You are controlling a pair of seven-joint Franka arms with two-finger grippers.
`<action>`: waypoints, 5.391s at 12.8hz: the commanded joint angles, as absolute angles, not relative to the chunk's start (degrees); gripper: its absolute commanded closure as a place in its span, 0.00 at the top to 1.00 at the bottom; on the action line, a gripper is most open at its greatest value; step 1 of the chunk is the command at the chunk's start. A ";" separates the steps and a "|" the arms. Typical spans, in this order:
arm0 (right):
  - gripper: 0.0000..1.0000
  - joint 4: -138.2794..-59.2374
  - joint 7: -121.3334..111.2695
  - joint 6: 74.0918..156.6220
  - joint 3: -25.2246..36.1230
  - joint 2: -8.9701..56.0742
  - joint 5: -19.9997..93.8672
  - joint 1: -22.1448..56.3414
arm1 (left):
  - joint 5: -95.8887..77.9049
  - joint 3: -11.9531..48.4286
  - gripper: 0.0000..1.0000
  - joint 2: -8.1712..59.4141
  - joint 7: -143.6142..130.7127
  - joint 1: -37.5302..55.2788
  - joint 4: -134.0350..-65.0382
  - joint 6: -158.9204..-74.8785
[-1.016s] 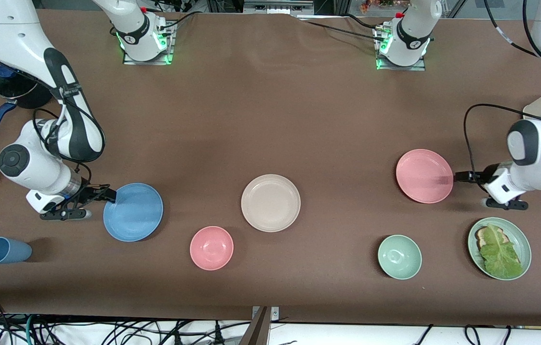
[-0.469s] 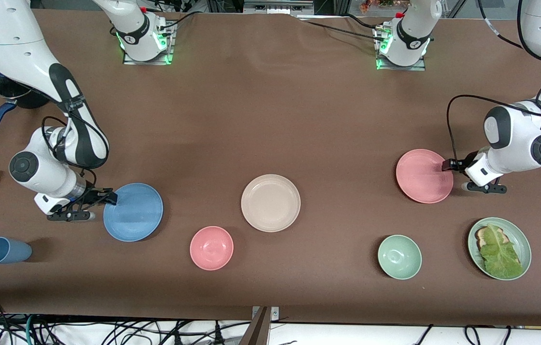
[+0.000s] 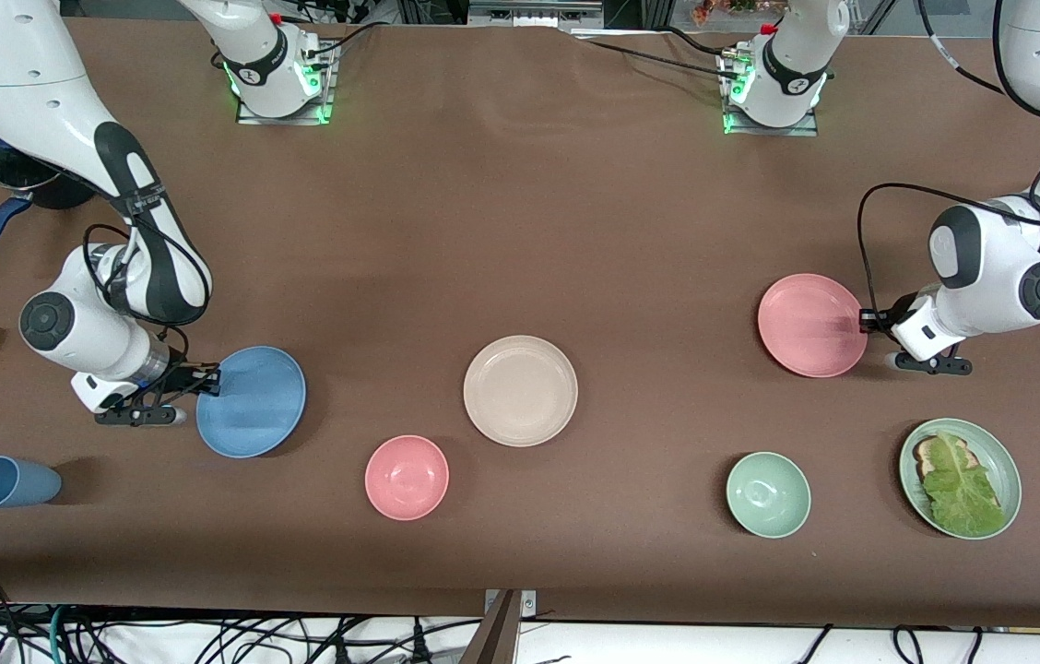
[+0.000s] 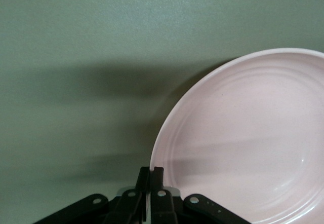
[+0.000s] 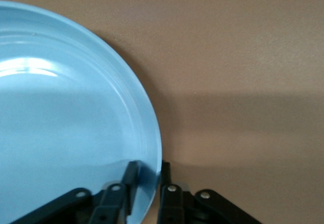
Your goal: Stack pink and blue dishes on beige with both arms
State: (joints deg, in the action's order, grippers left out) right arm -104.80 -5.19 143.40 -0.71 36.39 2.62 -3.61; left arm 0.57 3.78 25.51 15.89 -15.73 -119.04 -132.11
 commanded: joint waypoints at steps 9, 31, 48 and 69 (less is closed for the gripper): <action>0.00 -96.44 -5.89 129.41 -1.32 35.25 3.78 -3.87 | 0.09 6.76 0.00 23.30 8.97 -15.03 -108.32 -111.86; 0.00 -72.69 -5.02 100.02 -0.97 32.34 2.99 -1.41 | -1.67 21.55 0.00 44.03 -46.57 12.81 -83.06 -124.45; 0.00 -72.69 7.09 100.89 -1.41 32.08 4.48 7.10 | -0.36 16.17 1.00 41.67 -48.46 9.42 -78.05 -114.29; 0.00 -74.62 52.99 123.31 -2.19 45.79 2.02 31.72 | 2.02 2.83 1.00 12.15 -1.23 -2.83 -92.62 -91.41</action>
